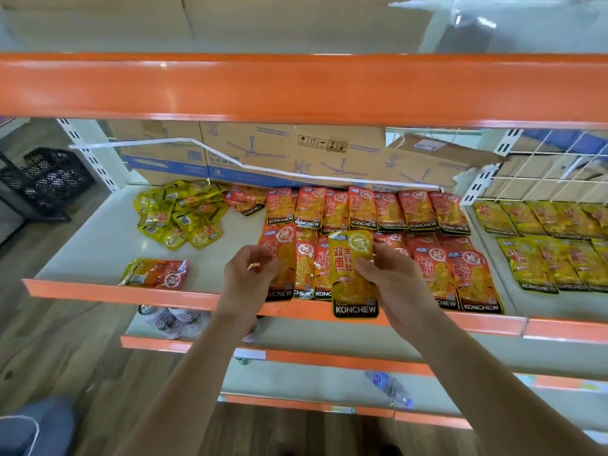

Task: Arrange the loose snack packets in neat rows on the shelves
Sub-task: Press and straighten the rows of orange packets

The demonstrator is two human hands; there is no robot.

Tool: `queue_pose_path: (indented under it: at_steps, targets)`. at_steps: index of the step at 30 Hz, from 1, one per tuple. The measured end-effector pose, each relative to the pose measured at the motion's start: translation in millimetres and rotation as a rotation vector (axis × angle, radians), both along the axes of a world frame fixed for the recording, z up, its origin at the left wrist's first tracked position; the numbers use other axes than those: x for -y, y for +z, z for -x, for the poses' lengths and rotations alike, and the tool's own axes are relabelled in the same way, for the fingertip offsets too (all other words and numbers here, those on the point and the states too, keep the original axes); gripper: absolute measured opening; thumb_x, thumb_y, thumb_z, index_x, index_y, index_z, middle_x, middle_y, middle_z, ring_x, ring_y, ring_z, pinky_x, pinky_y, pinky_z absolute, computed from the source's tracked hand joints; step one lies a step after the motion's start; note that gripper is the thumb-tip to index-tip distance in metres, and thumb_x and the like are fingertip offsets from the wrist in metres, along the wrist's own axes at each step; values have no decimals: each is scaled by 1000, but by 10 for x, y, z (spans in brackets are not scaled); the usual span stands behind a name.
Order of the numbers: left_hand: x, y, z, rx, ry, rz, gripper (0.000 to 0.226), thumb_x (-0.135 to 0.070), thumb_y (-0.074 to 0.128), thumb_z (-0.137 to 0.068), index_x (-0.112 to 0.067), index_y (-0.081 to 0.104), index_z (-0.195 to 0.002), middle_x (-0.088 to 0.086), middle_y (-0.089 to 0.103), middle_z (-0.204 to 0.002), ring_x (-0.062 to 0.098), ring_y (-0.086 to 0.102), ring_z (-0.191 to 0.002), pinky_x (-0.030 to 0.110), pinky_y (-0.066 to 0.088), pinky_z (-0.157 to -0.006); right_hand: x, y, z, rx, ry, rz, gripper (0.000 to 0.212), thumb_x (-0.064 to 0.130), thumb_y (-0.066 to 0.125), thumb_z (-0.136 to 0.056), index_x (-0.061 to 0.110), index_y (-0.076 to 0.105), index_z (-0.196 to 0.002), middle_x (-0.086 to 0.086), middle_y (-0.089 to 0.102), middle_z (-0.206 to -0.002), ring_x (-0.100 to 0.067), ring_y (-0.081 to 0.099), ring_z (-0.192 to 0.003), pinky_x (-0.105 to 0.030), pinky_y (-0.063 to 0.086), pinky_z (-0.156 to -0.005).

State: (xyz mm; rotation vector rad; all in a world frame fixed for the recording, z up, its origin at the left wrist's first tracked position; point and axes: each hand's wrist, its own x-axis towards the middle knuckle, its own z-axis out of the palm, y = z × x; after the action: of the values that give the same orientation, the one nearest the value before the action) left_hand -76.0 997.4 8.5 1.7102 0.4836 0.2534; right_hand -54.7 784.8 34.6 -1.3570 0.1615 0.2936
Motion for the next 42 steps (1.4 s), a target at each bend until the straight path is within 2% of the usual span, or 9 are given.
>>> queue_pose_path:
  at_steps: [2,6,15,20,24,30,35,38,42]
  targets:
    - [-8,-41,-57,10,7,-105,14,-2,67,-90,-14,63,-96,-6,63,-89,7,57,-81,9,44,-62,-13,-45,-49,31,-25,108,19,-1,58,-94,11,72,-101,-10,73,-96,-25,70,-89,-47,58,-85]
    - [-158,-209,-175,-34,23,-242,14,-6,67,-90,-17,62,-97,-9,62,-90,10,58,-84,24,45,-71,-98,-153,-167,54,-63,216,16,2,62,-93,15,72,-93,-5,72,-85,-23,68,-81,-41,59,-71]
    - [-516,-343,-278,-119,45,-381,12,-13,66,-92,-16,62,-103,-5,62,-93,20,60,-91,36,49,-83,-388,-212,-284,125,7,345,10,11,66,-91,16,72,-97,-5,75,-93,-28,70,-91,-49,60,-82]
    - [-679,-375,-261,-130,37,-446,12,-12,66,-93,-14,61,-104,-3,62,-93,4,55,-77,14,37,-61,-590,-231,-306,124,43,380,8,15,66,-93,20,71,-97,0,73,-92,-23,69,-89,-38,59,-77]
    - [-783,-445,-289,-119,24,-447,13,-12,67,-92,-13,61,-103,2,64,-96,17,58,-82,23,40,-65,-747,-293,-321,117,59,377,10,15,66,-93,24,70,-92,-1,73,-89,-19,67,-82,-41,58,-78]
    - [-855,-387,-505,-111,18,-400,12,-17,67,-93,-18,58,-101,-14,57,-84,0,53,-72,10,36,-56,-912,-390,-317,78,66,370,18,19,67,-93,19,69,-110,-2,73,-97,-26,69,-93,-49,58,-87]
    - [-848,-266,-913,-66,-68,-356,12,-15,65,-94,-23,56,-91,-14,56,-88,2,52,-79,19,37,-66,-951,-383,-339,93,74,353,13,15,66,-93,19,70,-105,-4,73,-94,-22,69,-88,-47,59,-85]
    - [-873,-184,-1193,-118,-98,-397,13,-14,64,-93,-18,56,-102,-8,58,-95,8,54,-82,24,41,-69,-952,-377,-357,116,69,359,13,14,66,-93,17,70,-105,-5,74,-92,-28,70,-89,-47,59,-83]
    - [-994,-278,-1332,-248,-148,-540,12,-10,59,-90,-13,60,-101,0,60,-97,20,57,-92,32,42,-74,-916,-386,-381,127,56,342,12,12,67,-93,21,70,-101,3,75,-88,-13,70,-83,-29,59,-74]
